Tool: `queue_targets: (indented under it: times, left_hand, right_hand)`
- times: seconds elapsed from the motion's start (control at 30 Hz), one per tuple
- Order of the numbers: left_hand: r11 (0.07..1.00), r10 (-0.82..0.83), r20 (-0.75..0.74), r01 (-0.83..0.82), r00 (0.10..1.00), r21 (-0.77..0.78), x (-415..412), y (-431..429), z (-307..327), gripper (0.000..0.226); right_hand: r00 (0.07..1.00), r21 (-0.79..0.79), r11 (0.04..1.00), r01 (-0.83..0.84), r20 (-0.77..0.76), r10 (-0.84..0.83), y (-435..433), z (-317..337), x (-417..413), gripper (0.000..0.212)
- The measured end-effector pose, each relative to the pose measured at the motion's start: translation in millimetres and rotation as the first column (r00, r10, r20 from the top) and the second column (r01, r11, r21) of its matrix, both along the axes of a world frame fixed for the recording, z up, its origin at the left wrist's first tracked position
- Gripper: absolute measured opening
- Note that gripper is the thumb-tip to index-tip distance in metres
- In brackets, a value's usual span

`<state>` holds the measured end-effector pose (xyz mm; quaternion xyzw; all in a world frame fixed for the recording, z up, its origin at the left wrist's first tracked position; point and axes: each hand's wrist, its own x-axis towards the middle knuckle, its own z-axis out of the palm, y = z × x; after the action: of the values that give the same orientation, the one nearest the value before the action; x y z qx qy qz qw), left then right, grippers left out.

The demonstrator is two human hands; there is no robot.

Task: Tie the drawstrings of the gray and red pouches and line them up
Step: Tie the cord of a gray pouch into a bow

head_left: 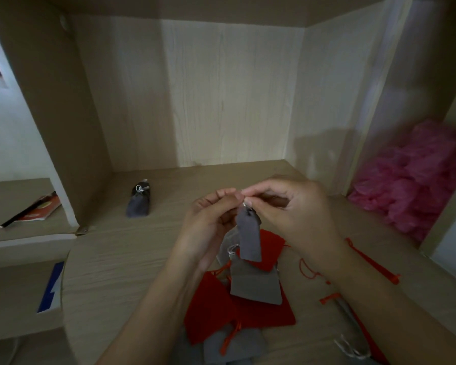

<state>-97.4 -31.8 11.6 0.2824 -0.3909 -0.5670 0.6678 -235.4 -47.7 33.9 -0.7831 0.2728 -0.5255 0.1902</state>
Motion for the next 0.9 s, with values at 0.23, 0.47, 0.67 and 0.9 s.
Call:
queue_targets:
  times: [0.23, 0.47, 0.67, 0.9]
  left_hand:
    - [0.977, 0.2, 0.08, -0.192, 0.977, -0.089, -6, -1, -4, 0.018]
    - [0.943, 0.293, 0.212, -0.246, 0.932, -0.224, -8, 3, -2, 0.015]
    - [0.941, 0.306, 0.286, -0.242, 0.908, -0.238, -5, 4, -1, 0.023]
    - [0.961, 0.25, 0.241, -0.211, 0.938, -0.177, -2, 2, -1, 0.016]
  right_hand:
    - [0.969, -0.322, 0.936, 0.14, -0.149, -0.196, -10, -8, 2, 0.016]
    - [0.955, -0.422, 0.89, 0.174, -0.147, -0.256, -14, -10, -2, 0.02]
    - [0.94, -0.449, 0.873, 0.189, -0.175, -0.294, -13, -14, 1, 0.024]
    - [0.97, -0.375, 0.914, 0.156, -0.115, -0.213, -16, -14, -2, 0.014]
